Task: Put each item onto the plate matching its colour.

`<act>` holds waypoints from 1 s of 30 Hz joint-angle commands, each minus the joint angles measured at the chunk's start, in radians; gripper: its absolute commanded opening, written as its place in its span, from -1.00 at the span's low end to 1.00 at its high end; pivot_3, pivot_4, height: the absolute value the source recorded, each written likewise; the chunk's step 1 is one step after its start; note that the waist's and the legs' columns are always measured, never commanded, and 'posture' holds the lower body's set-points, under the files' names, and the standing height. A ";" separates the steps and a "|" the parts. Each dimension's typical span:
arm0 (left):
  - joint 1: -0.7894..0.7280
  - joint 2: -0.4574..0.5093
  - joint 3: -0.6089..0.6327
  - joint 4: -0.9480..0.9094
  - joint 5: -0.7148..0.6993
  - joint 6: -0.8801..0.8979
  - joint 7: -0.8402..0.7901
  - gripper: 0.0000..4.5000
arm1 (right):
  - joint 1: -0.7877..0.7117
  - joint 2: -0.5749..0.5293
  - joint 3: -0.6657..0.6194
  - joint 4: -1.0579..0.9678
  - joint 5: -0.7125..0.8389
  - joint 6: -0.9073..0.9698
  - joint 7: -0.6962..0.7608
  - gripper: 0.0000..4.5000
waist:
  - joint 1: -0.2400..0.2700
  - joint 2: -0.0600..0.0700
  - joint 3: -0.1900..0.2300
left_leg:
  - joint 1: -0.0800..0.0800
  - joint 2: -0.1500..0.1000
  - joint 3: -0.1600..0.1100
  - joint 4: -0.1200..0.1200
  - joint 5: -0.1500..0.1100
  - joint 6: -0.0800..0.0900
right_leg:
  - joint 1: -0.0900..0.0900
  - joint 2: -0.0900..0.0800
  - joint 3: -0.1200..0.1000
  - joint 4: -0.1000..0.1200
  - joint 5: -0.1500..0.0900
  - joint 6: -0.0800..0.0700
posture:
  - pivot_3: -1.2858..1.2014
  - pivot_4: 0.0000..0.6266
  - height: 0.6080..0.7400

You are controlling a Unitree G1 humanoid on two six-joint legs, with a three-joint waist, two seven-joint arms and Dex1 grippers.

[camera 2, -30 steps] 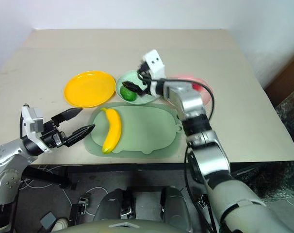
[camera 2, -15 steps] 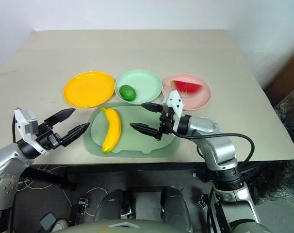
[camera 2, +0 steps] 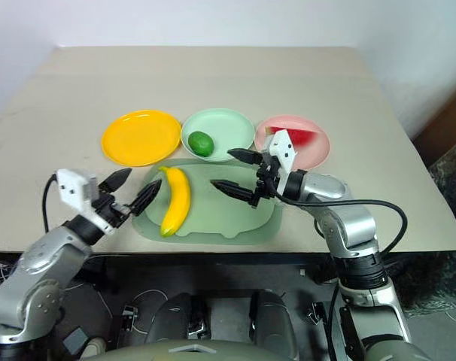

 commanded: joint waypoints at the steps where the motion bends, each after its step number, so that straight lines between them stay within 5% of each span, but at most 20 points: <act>1: -0.035 -0.021 -0.076 -0.033 0.044 0.054 0.068 1.00 | -0.008 -0.031 -0.044 -0.041 0.026 0.006 -0.016 0.97 | 0.004 0.000 0.000 | 0.000 0.000 0.000 0.000 0.000 0.000 | 0.000 0.000 0.000 0.000 0.000 0.000 | 0.03 -0.52 0.32; 6: -0.087 -0.051 -0.152 0.015 0.123 0.089 0.127 1.00 | 0.018 -0.065 -0.061 -0.106 0.064 0.042 -0.031 0.97 | 0.008 0.000 0.000 | 0.000 0.000 0.000 0.000 0.000 0.000 | 0.000 0.000 0.000 0.000 0.000 0.000 | 0.03 -0.52 0.32; 26: -0.262 -0.104 -0.157 0.067 0.047 0.529 0.165 1.00 | 0.019 -0.145 -0.074 -0.137 0.095 0.093 -0.074 0.97 | 0.007 0.000 0.000 | 0.000 0.000 -0.001 0.001 0.000 0.000 | 0.001 0.000 -0.001 0.000 0.000 0.000 | 0.03 -0.52 0.32; 30: -0.269 -0.103 -0.152 0.070 0.044 0.536 0.155 0.47 | 0.020 -0.148 -0.064 -0.135 0.087 0.094 -0.084 1.00 | 0.008 0.000 0.000 | 0.000 0.000 -0.001 0.001 0.000 0.000 | 0.001 0.000 -0.001 0.000 0.000 0.000 | 0.03 -0.52 0.32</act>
